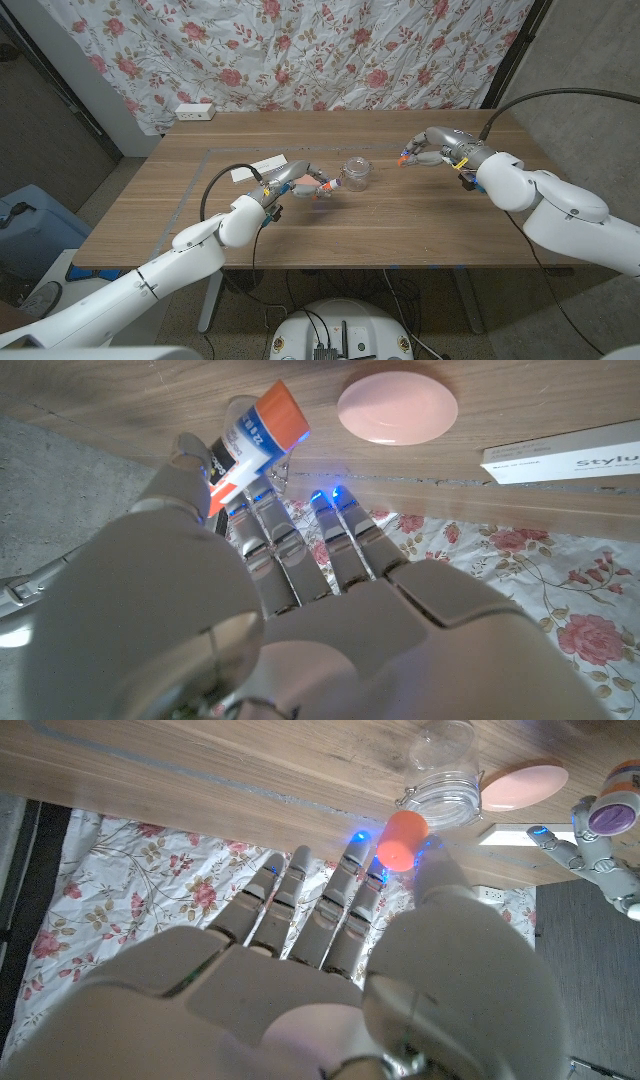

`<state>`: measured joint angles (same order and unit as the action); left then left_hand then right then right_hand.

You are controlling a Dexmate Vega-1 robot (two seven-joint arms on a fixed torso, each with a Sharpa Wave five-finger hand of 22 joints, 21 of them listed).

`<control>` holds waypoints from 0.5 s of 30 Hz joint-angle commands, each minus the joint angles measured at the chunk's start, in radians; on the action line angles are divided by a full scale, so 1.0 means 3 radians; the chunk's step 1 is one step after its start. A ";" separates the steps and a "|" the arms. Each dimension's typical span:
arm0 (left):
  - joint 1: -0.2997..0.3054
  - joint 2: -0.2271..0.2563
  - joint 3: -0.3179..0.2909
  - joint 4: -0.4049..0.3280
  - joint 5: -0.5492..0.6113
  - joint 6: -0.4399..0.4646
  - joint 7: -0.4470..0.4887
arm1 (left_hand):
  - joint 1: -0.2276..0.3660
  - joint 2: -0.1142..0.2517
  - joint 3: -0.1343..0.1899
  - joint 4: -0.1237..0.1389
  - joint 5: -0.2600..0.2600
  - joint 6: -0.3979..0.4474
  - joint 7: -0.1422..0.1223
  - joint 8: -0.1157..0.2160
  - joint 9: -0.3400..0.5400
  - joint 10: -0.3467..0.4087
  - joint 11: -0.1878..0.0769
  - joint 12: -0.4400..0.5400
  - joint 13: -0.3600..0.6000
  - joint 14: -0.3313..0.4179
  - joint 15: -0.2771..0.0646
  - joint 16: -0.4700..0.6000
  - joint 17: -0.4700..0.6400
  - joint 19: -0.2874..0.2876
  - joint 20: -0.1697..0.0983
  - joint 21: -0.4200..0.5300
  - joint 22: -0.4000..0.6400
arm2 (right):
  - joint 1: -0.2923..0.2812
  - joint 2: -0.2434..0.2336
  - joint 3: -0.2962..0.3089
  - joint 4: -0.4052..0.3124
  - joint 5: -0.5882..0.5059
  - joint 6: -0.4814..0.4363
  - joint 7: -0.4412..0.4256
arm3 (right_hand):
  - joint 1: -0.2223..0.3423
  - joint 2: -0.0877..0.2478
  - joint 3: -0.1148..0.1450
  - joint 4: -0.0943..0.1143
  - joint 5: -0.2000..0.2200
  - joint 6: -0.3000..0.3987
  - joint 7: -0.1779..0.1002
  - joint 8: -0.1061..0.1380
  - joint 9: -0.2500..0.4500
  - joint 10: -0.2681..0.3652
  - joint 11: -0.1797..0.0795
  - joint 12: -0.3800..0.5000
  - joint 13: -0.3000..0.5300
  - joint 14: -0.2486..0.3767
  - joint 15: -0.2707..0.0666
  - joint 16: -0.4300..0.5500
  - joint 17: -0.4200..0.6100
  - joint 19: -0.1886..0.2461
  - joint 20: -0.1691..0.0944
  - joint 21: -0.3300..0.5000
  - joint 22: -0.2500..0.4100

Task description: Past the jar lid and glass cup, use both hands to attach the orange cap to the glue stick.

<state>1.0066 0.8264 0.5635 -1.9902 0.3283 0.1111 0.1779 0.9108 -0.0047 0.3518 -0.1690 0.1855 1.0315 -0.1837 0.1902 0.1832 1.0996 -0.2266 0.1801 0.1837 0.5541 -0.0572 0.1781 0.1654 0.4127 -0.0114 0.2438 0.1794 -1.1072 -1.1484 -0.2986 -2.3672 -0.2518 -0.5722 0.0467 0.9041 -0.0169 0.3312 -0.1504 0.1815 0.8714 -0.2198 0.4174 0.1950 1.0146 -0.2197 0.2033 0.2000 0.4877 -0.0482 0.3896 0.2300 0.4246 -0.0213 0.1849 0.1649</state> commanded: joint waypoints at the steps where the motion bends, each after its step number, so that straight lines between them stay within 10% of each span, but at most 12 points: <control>1: -0.0023 -0.0034 -0.0001 0.0008 -0.0062 -0.0081 -0.0053 | -0.0028 0.0116 0.0007 0.0006 0.0012 0.0189 0.0045 0.0021 0.0016 -0.0011 0.0009 0.0012 0.0015 0.0036 -0.0375 0.0029 0.0012 0.0011 -0.0025 -0.0006 0.0006 | 0.0025 -0.0004 0.0066 -0.0054 0.0345 0.0112 -0.0068 | 0.0002 0.0039 -0.0007 -0.0003 -0.0003 0.0038 -0.0003 -0.0012 0.0008 0.0017 -0.0005 -0.0010 0.0012 -0.0018 -0.0449 0.0006 0.0009 0.0014 0.0034 0.0006 0.0007; 15: 0.0101 -0.0038 -0.0073 -0.0151 -0.0094 0.0019 0.0019 | -0.0032 0.0116 0.0017 0.0005 0.0014 0.0171 0.0040 0.0016 0.0014 -0.0024 0.0009 0.0014 0.0015 0.0057 -0.0371 0.0023 0.0006 -0.0012 -0.0058 -0.0025 0.0006 | -0.0024 -0.0055 0.0099 -0.0146 0.0520 0.0199 -0.0198 | -0.0014 0.0041 -0.0027 0.0004 -0.0005 0.0041 -0.0003 -0.0026 0.0007 0.0014 -0.0005 -0.0014 0.0013 -0.0006 -0.0436 0.0012 0.0010 0.0021 0.0025 0.0009 0.0007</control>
<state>1.0124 0.8198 0.5563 -2.0058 0.3108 0.0984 0.1673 0.9109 -0.0045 0.3504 -0.1704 0.1855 1.0315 -0.1837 0.1905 0.1836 1.0961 -0.2229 0.1800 0.1833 0.5594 -0.0519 0.1781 0.1653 0.4096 -0.0217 0.2393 0.1793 -1.1022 -1.1545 -0.2788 -2.3921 -0.1439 -0.5370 0.0160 0.8953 -0.0081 0.3270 -0.1462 0.1815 0.8714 -0.2198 0.4096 0.1949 1.0146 -0.2198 0.1994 0.2027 0.4878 -0.0482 0.3896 0.2299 0.4248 -0.0140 0.1850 0.1649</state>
